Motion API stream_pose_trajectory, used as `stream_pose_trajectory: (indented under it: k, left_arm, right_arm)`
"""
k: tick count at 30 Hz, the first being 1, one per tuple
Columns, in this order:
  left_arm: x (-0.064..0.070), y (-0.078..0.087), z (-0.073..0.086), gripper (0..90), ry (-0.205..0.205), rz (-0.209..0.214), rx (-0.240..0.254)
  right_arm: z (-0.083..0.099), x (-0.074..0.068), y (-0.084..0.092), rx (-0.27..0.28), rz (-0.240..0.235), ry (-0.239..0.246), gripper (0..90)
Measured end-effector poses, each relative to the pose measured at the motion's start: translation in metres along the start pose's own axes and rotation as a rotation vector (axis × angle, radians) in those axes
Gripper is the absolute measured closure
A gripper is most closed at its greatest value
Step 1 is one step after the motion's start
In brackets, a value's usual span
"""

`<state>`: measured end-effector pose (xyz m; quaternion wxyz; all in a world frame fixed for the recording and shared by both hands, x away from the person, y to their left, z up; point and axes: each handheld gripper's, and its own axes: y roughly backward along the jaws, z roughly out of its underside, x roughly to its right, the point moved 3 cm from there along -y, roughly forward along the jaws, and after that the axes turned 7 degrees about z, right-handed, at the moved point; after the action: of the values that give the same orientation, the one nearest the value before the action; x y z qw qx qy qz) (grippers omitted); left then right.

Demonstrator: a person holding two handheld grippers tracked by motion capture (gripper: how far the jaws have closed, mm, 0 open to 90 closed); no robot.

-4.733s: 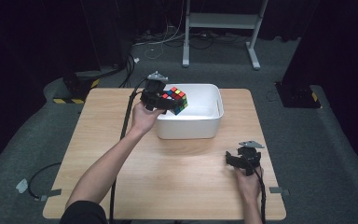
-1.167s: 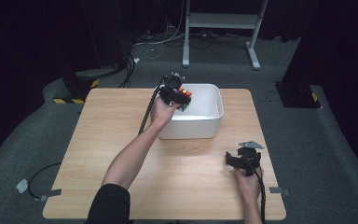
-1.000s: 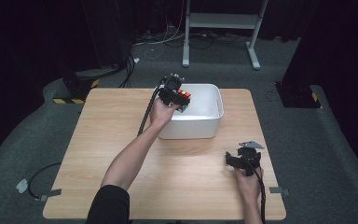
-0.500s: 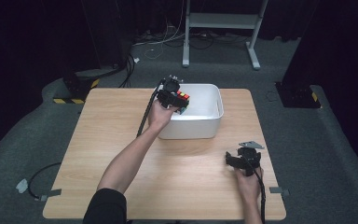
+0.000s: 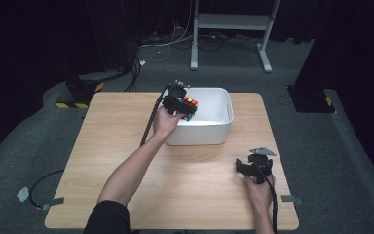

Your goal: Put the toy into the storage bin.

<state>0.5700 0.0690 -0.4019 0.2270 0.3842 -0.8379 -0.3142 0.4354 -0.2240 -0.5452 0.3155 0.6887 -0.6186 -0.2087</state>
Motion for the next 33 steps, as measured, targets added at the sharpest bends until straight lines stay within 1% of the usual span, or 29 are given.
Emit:
stream_pose_trajectory:
  k: [4, 8, 10, 11, 16, 23, 28, 33]
  left_arm:
    - [-0.001, 0.003, 0.006, 33.6, -0.004, -0.006, -0.006]
    - [0.0, 0.007, 0.006, 33.6, -0.012, -0.007, 0.0]
    - [0.001, 0.009, 0.006, 33.6, -0.017, -0.005, 0.005]
    - [0.003, 0.01, 0.006, 33.6, -0.025, -0.008, 0.005]
    - [0.006, 0.012, 0.007, 33.6, -0.029, 0.001, 0.018]
    - [0.007, 0.015, 0.015, 33.6, -0.023, 0.003, 0.027]
    - [0.007, 0.019, 0.016, 33.6, -0.032, -0.003, 0.028]
    - [0.007, 0.021, 0.021, 33.6, -0.025, -0.002, 0.044]
  right_arm:
    - [0.0, 0.0, 0.0, 0.001, 0.0, 0.0, 16.1]
    - [0.0, 0.0, 0.0, 0.0, 0.0, 0.001, 16.1]
    - [0.0, 0.0, 0.0, 0.0, 0.0, 0.002, 16.1]
    - [0.0, 0.0, 0.0, 0.0, 0.0, 0.002, 16.1]
    - [0.0, 0.0, 0.0, 0.0, 0.0, 0.002, 16.1]
    - [0.0, 0.0, 0.0, 0.0, 0.0, 0.002, 16.1]
    - [0.0, 0.0, 0.0, 0.0, 0.0, 0.002, 16.1]
    - [0.0, 0.0, 0.0, 0.0, 0.0, 0.002, 16.1]
